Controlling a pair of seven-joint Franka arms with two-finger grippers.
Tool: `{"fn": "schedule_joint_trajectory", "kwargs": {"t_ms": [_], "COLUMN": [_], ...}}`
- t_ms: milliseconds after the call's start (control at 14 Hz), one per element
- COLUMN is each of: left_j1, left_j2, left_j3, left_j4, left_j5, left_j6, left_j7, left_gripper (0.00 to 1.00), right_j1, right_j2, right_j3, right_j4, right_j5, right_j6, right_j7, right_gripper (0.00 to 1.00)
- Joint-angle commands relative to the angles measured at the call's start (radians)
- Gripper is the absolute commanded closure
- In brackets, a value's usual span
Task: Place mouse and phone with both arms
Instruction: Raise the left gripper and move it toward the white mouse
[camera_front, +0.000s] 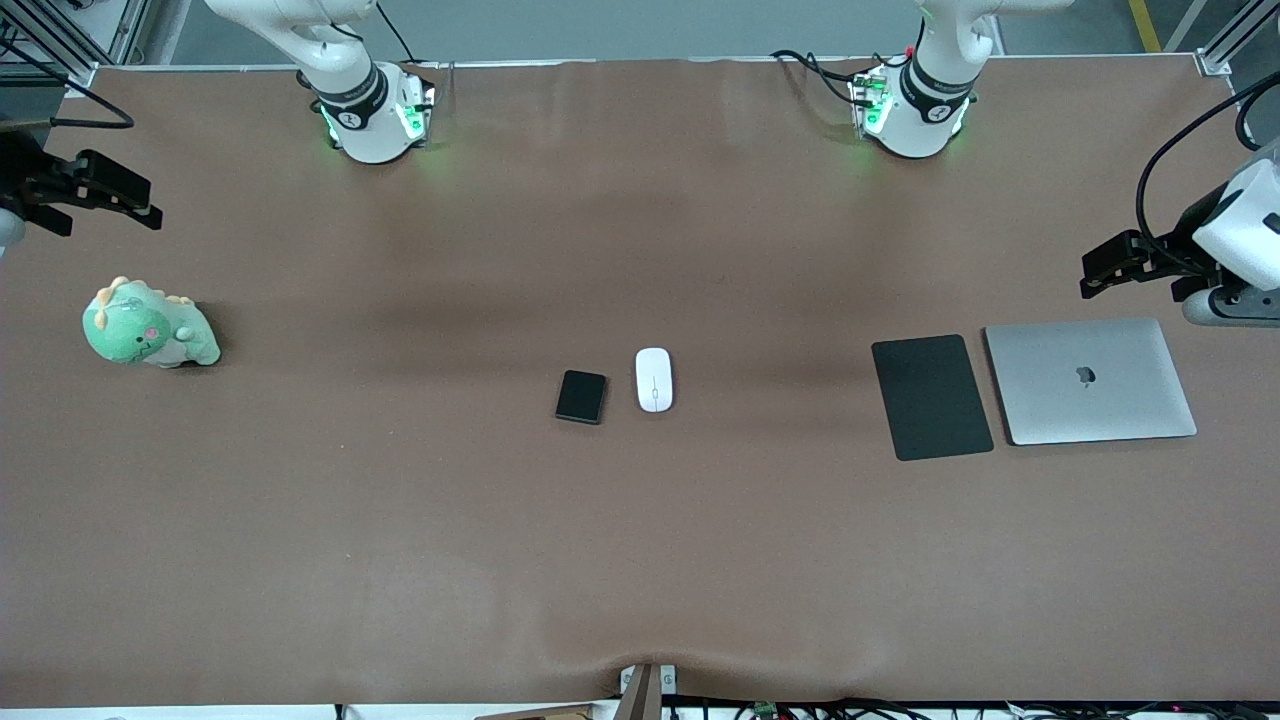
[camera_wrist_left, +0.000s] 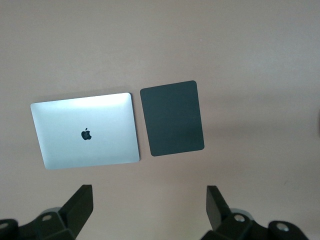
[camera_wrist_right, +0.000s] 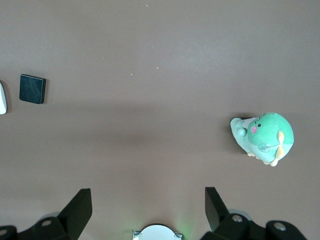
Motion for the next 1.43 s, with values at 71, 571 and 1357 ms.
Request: {"fn": "schedule_joint_trajectory", "kwargs": {"t_ms": [71,571,1357], "left_j1": [0.011,0.011,-0.003], "left_j2": [-0.014,-0.011,0.026], "left_j3": [-0.008,-0.008,-0.286], "left_j4": [-0.002,-0.002,-0.034], "left_j5": [0.003,0.001,-0.038], "left_j6": [-0.014,-0.014,0.013], "left_j7": [0.012,0.004,-0.265], "left_gripper": [0.00,0.00,0.00], "right_j1": [-0.003,-0.003,-0.011], "right_j2": [-0.012,-0.012,0.031], "right_j3": [-0.002,-0.003,-0.005], "right_j4": [-0.005,-0.002,0.038], "right_j5": [-0.002,0.001,0.006], "right_j6": [0.002,0.012,0.018], "right_j7": [0.018,0.018,0.007], "right_gripper": [0.00,0.00,0.00]}}
